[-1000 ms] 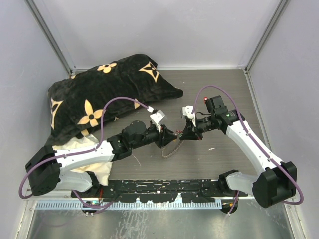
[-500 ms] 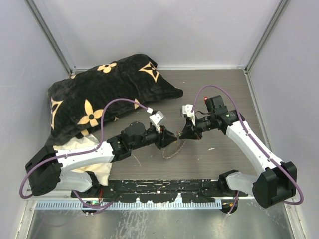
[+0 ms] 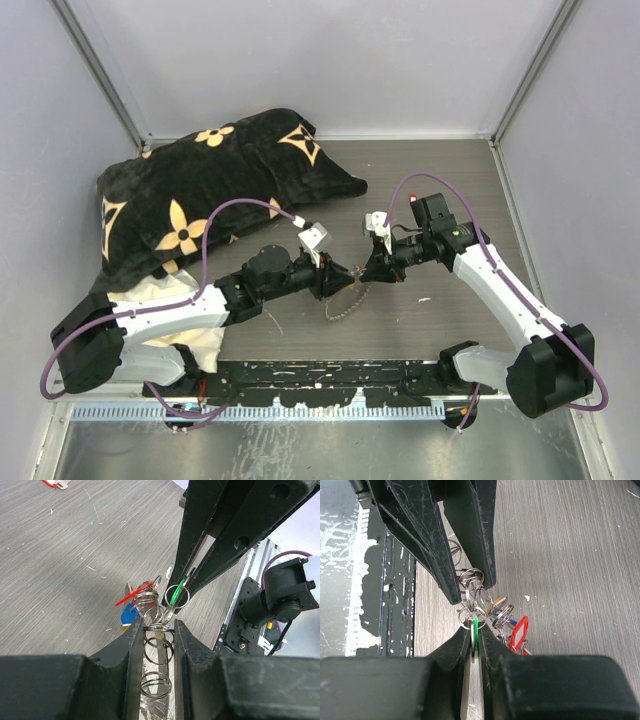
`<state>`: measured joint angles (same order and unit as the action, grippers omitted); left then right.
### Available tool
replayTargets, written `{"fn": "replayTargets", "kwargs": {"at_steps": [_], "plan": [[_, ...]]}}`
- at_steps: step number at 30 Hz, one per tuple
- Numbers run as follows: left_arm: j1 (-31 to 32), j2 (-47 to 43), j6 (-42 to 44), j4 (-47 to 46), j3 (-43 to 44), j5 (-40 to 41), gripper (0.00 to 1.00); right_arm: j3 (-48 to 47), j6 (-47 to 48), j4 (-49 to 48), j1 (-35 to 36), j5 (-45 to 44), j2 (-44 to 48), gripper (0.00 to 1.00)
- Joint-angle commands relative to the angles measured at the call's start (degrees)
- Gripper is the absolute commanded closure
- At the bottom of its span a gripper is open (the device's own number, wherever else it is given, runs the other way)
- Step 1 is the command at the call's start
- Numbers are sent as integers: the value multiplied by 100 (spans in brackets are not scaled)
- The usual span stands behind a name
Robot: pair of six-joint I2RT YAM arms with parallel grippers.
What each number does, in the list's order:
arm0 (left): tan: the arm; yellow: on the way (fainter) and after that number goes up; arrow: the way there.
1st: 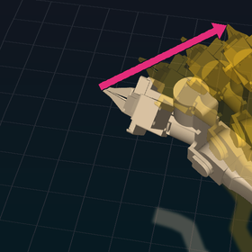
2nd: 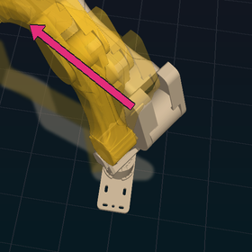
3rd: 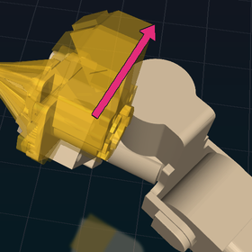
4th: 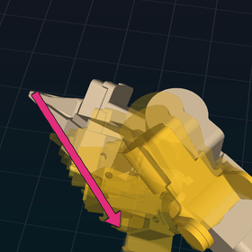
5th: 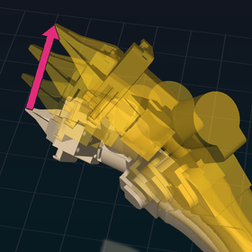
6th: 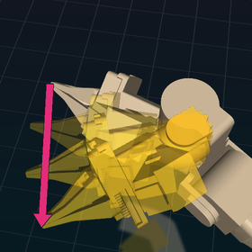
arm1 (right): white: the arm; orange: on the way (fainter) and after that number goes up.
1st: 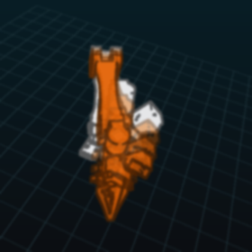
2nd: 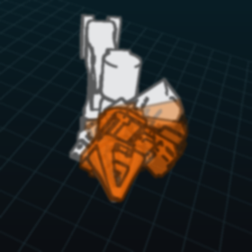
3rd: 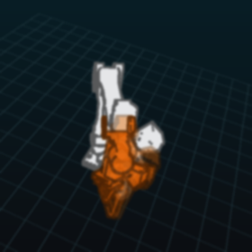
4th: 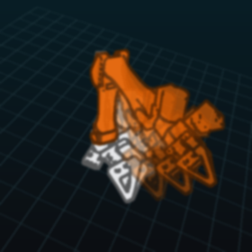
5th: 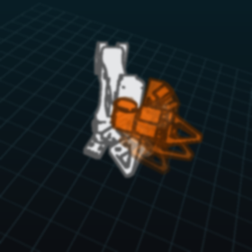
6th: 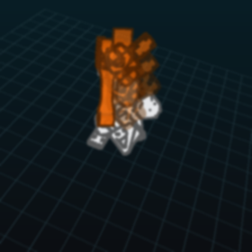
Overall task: Remove the keys from the keyring
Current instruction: Remove the key from the keyring.
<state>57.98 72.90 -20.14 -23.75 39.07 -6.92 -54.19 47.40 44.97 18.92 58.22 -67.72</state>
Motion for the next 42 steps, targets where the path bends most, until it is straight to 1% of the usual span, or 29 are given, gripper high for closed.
{"fn": "replayTargets", "kwargs": {"at_steps": [1,8,14,19,27,34,36,39,42], "plan": [[-53,-149,31,-392,48,-98,100,-19,-8,-139,-7,181,212,83],[-56,-187,54,-315,66,-118,100,-5,-8,-142,-2,199,206,82],[-57,-192,158,-216,115,-244,100,-129,35,-1,-8,366,230,72],[-65,-215,326,25,217,-464,100,-285,139,173,-11,634,234,71],[-59,-148,368,172,386,-709,100,-191,135,-15,73,678,193,71],[-60,-105,326,162,461,-781,100,-40,71,-253,486,245,132,72],[-63,-105,314,160,467,-808,100,-18,41,-309,558,141,120,74],[-60,-109,309,162,457,-824,100,-10,7,-365,622,25,117,81],[-59,-118,325,195,444,-843,100,-24,13,-366,627,-11,139,93]]}}
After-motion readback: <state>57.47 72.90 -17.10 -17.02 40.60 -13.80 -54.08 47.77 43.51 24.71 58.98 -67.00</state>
